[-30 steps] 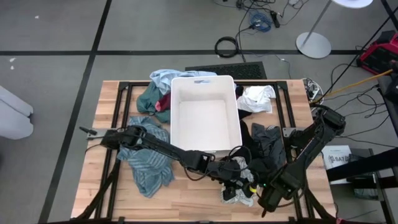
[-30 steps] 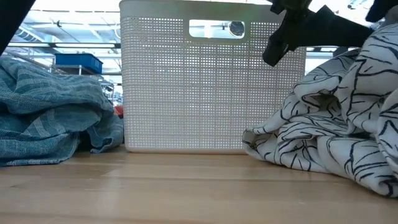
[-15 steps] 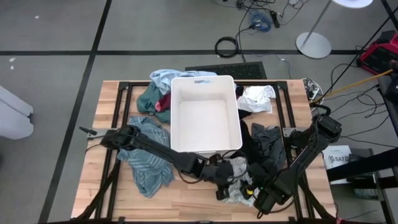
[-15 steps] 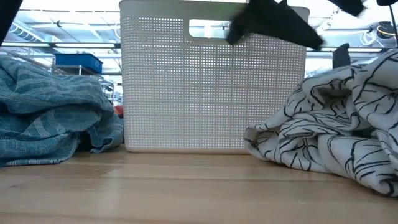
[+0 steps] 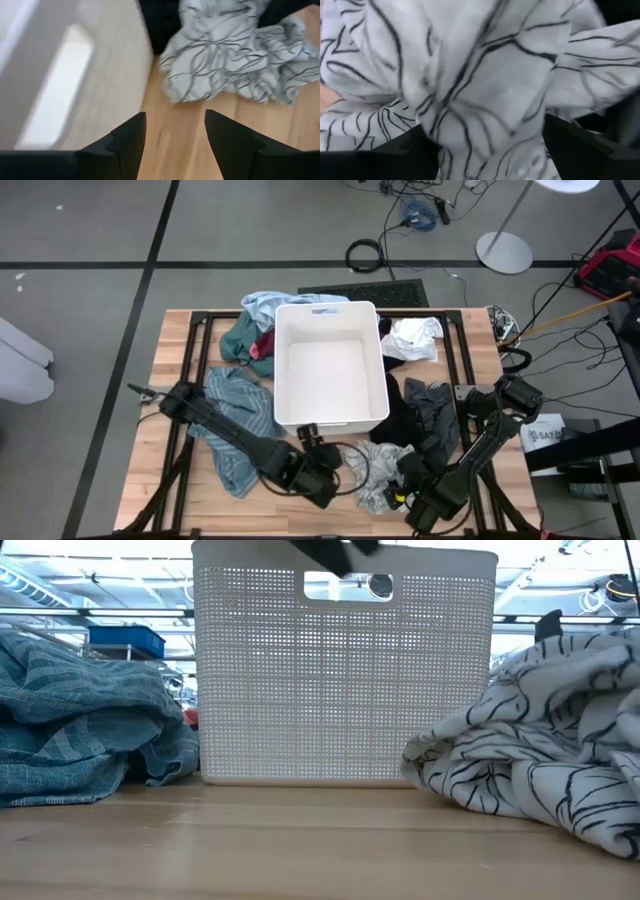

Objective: Sort clothes
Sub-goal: Put the white and black towel into the white laundry organizer

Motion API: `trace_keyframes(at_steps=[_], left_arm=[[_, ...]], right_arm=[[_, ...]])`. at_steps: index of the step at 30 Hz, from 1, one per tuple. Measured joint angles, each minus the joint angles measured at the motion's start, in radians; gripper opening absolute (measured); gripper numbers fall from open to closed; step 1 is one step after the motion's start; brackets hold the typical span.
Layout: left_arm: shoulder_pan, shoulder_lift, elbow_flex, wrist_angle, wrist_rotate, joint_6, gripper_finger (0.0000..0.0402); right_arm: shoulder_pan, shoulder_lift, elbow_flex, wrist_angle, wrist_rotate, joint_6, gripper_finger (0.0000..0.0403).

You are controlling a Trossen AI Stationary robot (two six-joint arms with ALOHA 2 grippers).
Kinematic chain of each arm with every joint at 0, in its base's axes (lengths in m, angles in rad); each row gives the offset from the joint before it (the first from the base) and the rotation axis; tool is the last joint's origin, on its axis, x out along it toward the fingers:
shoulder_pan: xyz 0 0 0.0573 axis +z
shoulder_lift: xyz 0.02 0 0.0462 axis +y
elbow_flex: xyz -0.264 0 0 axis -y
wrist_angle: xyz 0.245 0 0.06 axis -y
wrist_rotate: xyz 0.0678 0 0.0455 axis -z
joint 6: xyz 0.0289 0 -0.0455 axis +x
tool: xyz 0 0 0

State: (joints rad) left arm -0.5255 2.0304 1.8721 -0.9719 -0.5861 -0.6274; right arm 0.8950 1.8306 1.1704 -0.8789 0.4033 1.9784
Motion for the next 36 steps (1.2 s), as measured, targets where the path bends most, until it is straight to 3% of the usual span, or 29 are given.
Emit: trace_keyframes(at_steps=[8,11,13,16,19,20,27,36], left_arm=[[-0.097,-0.083,0.0,-0.222,-0.198,-0.209,0.0212],[-0.148,-0.1,0.0,-0.325,-0.274,-0.315,0.0212],[-0.185,-0.109,0.0,-0.421,-0.33,-0.431,0.0212],[-0.237,-0.111,-0.001,-0.588,-0.401,-0.655,0.0212],[-0.28,-0.123,-0.044,-0.598,-0.463,-0.755,0.0212],[-0.293,-0.125,-0.051,-0.598,-0.481,-0.784,0.0212],[-0.322,-0.128,-0.097,-0.597,-0.579,-0.9,0.0212],[-0.312,-0.128,-0.285,-0.431,-0.577,-1.038,0.0212]], right_arm=[[-0.093,0.007,-0.185,0.381,0.012,-0.197,0.0297],[-0.111,0.007,-0.214,0.469,0.021,-0.253,0.0275],[-0.111,0.008,-0.216,0.46,0.019,-0.273,0.024],[-0.113,0.01,-0.218,0.461,0.009,-0.309,0.0154],[-0.114,0.011,-0.218,0.469,-0.004,-0.344,0.0048],[-0.113,0.007,-0.218,0.468,-0.004,-0.36,0.0029],[-0.093,-0.077,-0.179,0.421,0.026,-0.491,0.0025],[-0.042,-0.299,-0.055,0.403,0.297,-0.782,0.0025]])
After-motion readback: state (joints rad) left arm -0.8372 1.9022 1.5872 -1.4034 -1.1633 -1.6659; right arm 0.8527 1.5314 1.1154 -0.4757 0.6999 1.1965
